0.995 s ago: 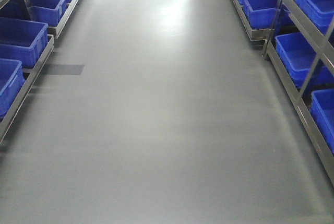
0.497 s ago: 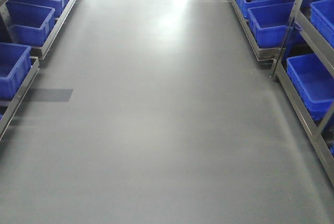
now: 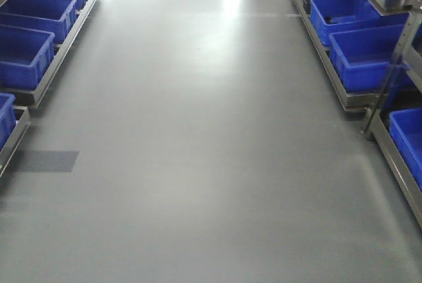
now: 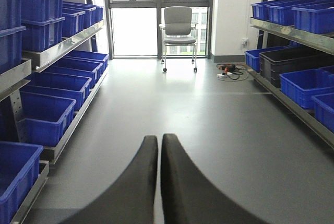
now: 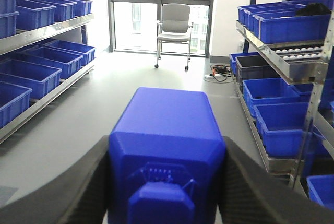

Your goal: Pour parts from conveyor to right shelf

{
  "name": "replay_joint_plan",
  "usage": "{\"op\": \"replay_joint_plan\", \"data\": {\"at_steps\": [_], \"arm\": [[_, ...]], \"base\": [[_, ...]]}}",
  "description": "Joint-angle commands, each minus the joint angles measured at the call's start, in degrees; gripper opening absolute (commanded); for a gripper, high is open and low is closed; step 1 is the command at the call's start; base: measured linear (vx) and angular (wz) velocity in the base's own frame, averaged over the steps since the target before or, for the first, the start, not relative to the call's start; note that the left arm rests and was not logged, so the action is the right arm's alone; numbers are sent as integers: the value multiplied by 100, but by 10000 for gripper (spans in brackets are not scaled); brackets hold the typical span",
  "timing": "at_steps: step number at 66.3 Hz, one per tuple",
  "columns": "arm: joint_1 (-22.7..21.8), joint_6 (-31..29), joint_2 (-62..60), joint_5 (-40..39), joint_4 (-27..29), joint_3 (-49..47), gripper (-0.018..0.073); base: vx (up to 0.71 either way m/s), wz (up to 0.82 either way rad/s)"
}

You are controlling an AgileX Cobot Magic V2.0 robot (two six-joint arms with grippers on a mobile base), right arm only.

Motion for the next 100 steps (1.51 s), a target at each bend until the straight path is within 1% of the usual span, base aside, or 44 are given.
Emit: {"op": "replay_joint_plan", "data": {"at_steps": [1,61,76,100], "arm": [[-23,-52,61,-447,23,-153,-4],[-23,-52,61,-447,23,-153,-4],[-23,-52,61,-447,23,-153,-4],[-23,-52,61,-447,23,-153,-4]], "base": [[62,5],[56,5],[47,48],[37,75]]}}
